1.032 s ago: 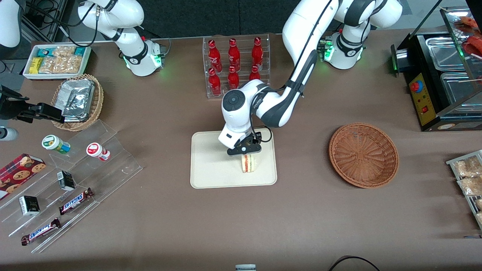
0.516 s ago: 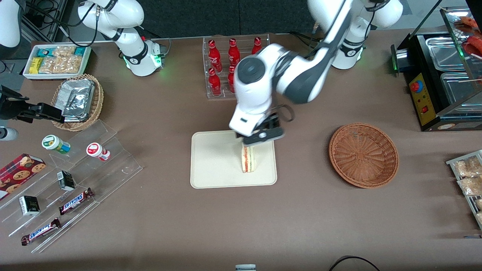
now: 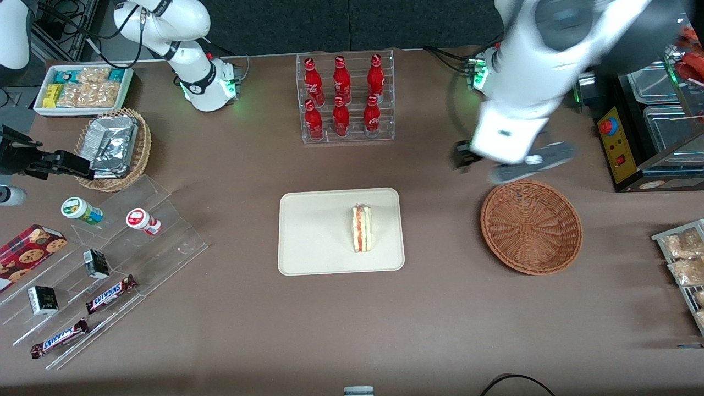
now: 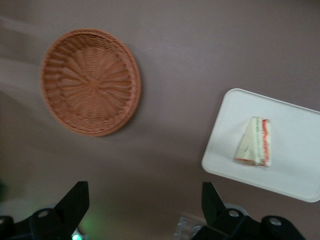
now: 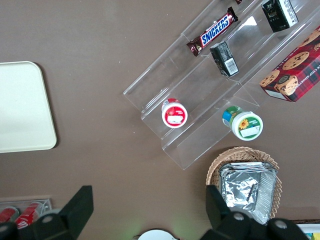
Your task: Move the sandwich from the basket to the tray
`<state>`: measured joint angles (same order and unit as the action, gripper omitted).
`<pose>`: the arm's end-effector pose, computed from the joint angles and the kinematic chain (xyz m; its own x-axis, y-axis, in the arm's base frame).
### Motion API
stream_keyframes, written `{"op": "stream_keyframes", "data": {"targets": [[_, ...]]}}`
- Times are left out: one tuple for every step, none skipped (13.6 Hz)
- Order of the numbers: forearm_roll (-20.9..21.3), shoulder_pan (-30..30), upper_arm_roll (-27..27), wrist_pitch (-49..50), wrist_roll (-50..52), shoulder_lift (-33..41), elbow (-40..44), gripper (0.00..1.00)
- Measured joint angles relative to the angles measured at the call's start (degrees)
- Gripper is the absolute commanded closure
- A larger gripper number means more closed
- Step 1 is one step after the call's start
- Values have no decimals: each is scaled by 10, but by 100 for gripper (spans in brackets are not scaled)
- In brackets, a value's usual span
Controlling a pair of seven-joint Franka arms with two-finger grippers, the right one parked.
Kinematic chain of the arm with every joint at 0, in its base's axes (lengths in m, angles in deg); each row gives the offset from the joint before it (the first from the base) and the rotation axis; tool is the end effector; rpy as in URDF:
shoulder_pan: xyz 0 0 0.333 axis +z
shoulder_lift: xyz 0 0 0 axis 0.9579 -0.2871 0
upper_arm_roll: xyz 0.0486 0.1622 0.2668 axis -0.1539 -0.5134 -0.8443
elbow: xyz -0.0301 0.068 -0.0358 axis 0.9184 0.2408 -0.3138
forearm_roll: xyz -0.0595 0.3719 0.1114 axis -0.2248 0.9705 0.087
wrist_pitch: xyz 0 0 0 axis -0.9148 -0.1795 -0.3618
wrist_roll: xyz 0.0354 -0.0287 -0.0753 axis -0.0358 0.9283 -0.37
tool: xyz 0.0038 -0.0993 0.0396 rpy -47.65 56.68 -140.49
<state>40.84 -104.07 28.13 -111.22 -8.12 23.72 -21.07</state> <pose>0.5388 -0.2337 0.6204 0.9514 0.3059 -0.0356 0.3022 -0.9495 -0.0845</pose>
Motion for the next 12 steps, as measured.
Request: {"op": "stream_keyframes", "data": {"targets": [[0,26,0,8,-32,18,-9,1],[0,51,-1,13,-67,34,-22,1],[0,76,-1,13,-105,50,-38,1],[0,102,-1,13,-144,63,-53,1],[0,128,-1,13,-185,75,-66,1],[0,155,-1,13,-226,85,-77,1],[0,180,-1,13,-266,94,-84,1],[0,202,-1,13,-303,101,-89,1],[0,223,-1,13,-333,107,-92,1],[0,240,0,13,-356,112,-92,1],[0,254,1,12,-369,114,-92,1],[-1,267,5,11,-377,115,-90,1]]}}
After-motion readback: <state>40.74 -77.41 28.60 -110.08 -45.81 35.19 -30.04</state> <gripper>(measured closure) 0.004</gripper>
